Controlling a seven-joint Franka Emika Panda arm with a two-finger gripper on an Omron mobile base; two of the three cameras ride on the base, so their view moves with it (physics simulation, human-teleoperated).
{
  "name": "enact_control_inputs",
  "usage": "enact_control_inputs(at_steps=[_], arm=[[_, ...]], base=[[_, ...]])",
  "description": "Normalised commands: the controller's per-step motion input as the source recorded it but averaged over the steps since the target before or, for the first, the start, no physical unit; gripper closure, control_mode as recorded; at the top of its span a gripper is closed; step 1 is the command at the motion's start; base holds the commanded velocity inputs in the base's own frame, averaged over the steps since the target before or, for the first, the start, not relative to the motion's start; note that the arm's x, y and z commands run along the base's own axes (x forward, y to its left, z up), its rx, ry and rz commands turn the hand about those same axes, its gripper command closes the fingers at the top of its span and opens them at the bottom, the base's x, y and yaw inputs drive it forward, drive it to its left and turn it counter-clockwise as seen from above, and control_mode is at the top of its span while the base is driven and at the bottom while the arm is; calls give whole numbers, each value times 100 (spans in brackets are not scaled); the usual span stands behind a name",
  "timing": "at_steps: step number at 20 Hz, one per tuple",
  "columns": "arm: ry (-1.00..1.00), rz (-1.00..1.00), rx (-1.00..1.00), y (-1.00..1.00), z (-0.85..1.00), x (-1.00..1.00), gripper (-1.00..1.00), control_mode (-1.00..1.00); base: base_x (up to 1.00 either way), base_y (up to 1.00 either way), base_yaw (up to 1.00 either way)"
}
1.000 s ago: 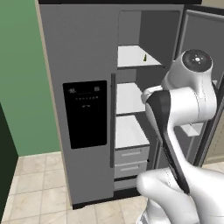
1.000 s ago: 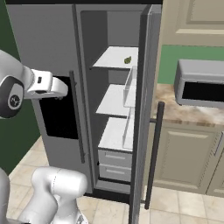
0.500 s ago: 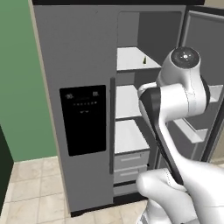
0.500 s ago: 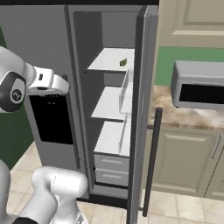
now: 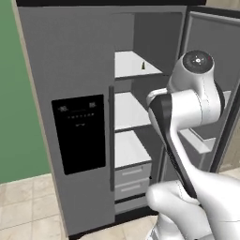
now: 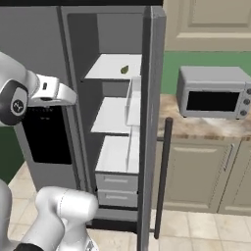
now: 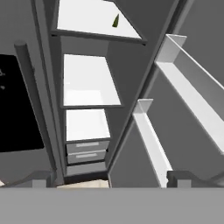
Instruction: There is a bowl on the dining counter. Grab a lemon wedge from the fridge and place it in the bowl. Then get the liquor bottle and glass cup from the cabinet and place them next to the bowl.
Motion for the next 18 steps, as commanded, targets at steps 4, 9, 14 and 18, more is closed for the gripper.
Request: enact_control_inputs(at_steps=[4,9,14,18], arm=[[0,0,0,0,0,0,-100,100],[0,0,0,0,0,0,-100,100],[0,0,0,0,0,0,-100,100],[0,0,0,0,0,0,-100,100]], base=[[41,34,-35],[46,41,-31],[49,45,-23],[42,39,-19]])
